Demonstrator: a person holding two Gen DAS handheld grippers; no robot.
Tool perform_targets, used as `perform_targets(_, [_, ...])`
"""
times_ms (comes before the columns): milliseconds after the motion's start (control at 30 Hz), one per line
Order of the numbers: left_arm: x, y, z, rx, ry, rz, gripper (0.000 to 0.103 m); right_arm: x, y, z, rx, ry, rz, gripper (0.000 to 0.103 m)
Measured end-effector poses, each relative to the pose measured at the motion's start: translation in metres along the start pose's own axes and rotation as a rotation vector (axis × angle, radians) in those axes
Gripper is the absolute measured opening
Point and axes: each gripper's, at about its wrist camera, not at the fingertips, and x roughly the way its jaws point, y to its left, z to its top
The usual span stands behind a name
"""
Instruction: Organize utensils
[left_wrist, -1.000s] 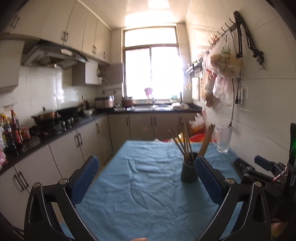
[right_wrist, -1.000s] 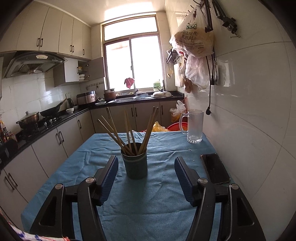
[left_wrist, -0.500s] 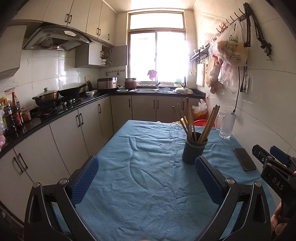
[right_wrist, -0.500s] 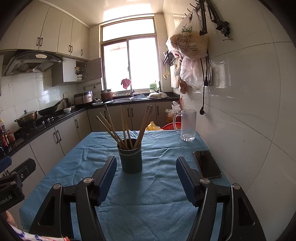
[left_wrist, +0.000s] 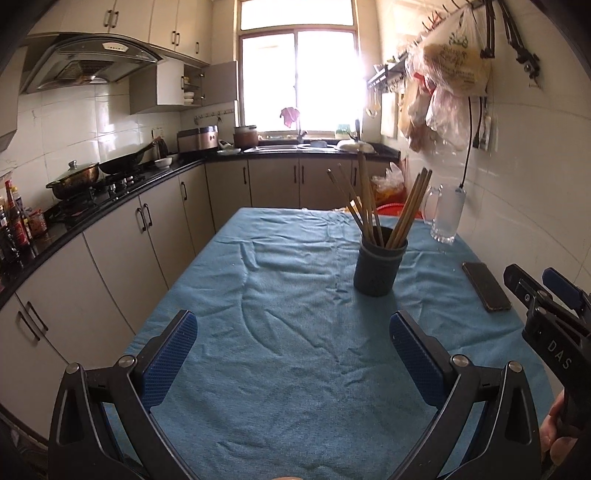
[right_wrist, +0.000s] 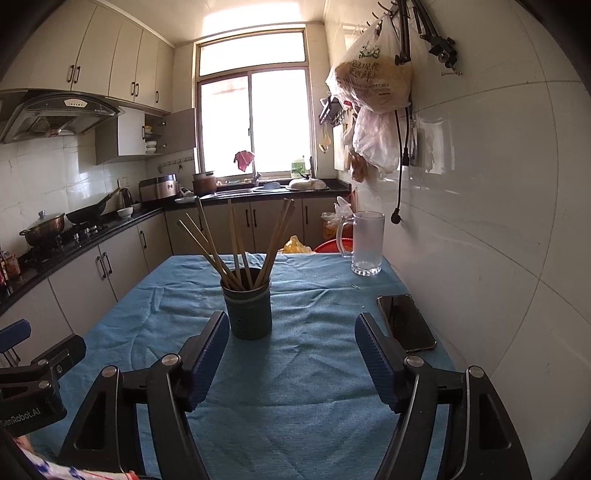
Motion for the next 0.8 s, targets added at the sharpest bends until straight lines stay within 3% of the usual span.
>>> perform_targets(400, [0.050, -0.009, -0.002, 0.005, 0.119, 0.008, 0.103, 0.041, -0.005, -0.009, -0.019, 0.065, -0.047, 0.075])
perform_targets(800, [0.078, -0.014, -0.005, 0.013, 0.179, 0.005, 0.103, 0.068, -0.006, -0.016, -0.025, 0.114, -0.039, 0.075])
